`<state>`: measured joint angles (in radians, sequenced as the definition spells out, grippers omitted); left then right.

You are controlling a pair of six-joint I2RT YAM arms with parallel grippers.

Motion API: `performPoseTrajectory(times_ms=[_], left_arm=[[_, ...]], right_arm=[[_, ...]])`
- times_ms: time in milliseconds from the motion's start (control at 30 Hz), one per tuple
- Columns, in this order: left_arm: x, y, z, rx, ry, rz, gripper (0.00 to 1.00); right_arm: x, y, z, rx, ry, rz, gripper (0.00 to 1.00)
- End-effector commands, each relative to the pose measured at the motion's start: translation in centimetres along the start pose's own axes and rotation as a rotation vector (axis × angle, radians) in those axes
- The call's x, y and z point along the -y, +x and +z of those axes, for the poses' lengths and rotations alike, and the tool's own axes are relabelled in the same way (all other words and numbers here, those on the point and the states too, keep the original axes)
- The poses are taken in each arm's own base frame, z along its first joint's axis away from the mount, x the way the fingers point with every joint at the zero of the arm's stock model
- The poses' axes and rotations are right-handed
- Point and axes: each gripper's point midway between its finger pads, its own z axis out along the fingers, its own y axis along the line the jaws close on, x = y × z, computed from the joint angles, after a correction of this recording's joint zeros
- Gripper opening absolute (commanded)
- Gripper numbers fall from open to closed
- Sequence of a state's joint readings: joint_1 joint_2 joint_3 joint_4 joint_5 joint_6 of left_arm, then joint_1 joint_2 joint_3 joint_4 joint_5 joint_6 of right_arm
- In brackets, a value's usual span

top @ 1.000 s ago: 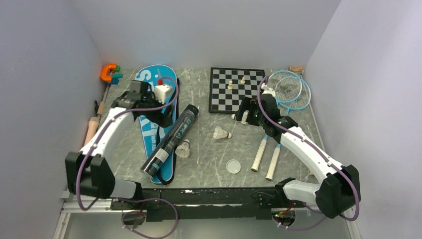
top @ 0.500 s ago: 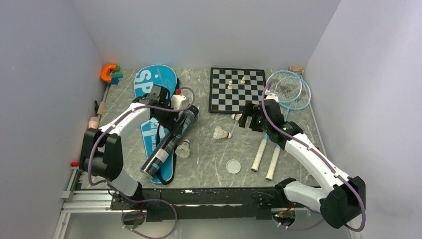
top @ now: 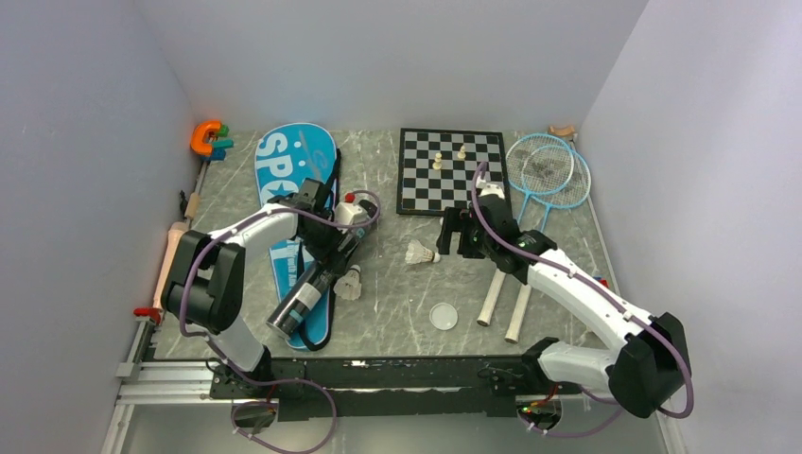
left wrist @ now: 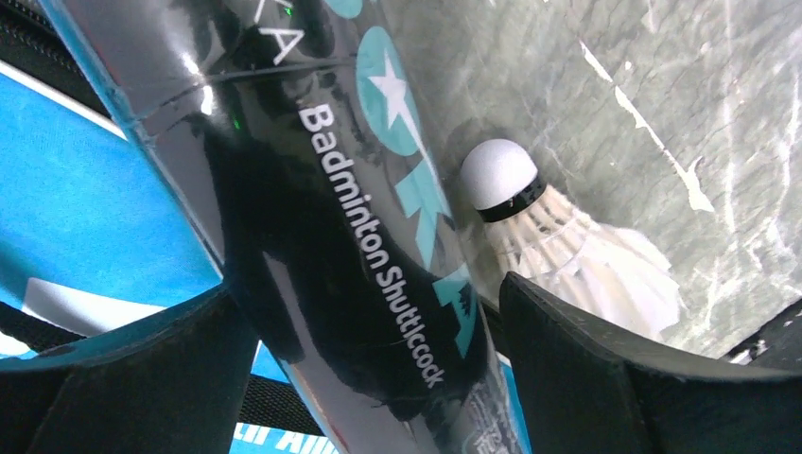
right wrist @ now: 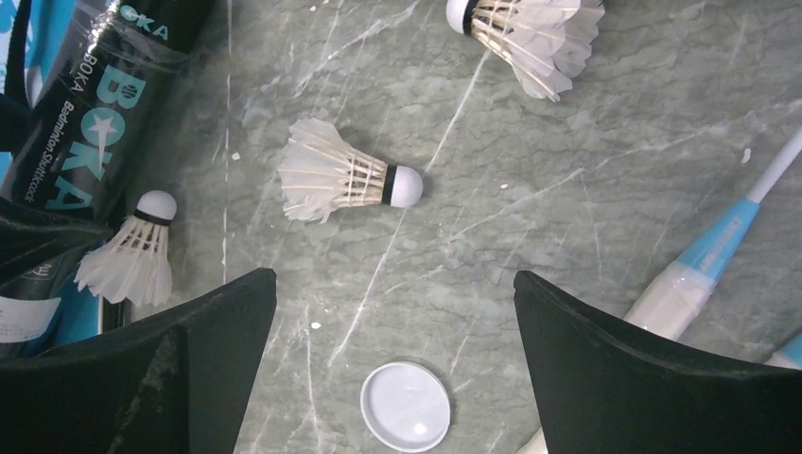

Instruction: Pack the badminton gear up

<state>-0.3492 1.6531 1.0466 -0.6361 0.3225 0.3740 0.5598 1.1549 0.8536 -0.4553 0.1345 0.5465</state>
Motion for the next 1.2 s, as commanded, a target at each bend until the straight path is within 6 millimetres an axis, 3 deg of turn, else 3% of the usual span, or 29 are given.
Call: performPoseTrajectory(times_ms=[0, 100, 200, 433, 633, 867, 1067, 1167], left_arm=[[-0.3, 0.0, 0.4, 0.0, -0.012, 0.062, 0.87], [-0.7, -0.4, -0.3, 0.012, -0.039, 0.094, 0.68], [-1.2, -1.4, -2.3, 0.044, -0.088, 0.145, 0.55], [-2.3, -2.1, -7.2, 0.097, -0.172, 0.178, 0.53], [-4.0, -0.1, -10.0, 0.132, -0.214, 0.117, 0.53], [-2.7, 2.9, -10.2, 0.126, -0.215, 0.178, 0.53], [-2.4, 4.6, -9.7, 0.116, -0.214, 0.193, 0.54], [-2.5, 4.8, -9.3, 0.113, -0.21, 0.195, 0.54]], right_arm=[[-0.6, -0.5, 0.0, 0.026, 0.009, -0.025, 1.0], [-0.9, -0.3, 0.0, 0.023, 0.013, -0.045, 1.0], [-1.2, -0.2, 0.3, 0.018, 0.023, -0.065, 0.99], [-3.3, -0.1, 2.0, -0.006, 0.078, -0.159, 0.93], [-6.0, 0.0, 5.3, -0.028, 0.159, -0.261, 0.88], [-6.0, 1.0, 8.9, -0.066, 0.322, -0.365, 0.78], [-5.5, 1.6, 9.8, -0.071, 0.352, -0.374, 0.74], [-4.8, 2.2, 10.2, -0.079, 0.38, -0.38, 0.68]])
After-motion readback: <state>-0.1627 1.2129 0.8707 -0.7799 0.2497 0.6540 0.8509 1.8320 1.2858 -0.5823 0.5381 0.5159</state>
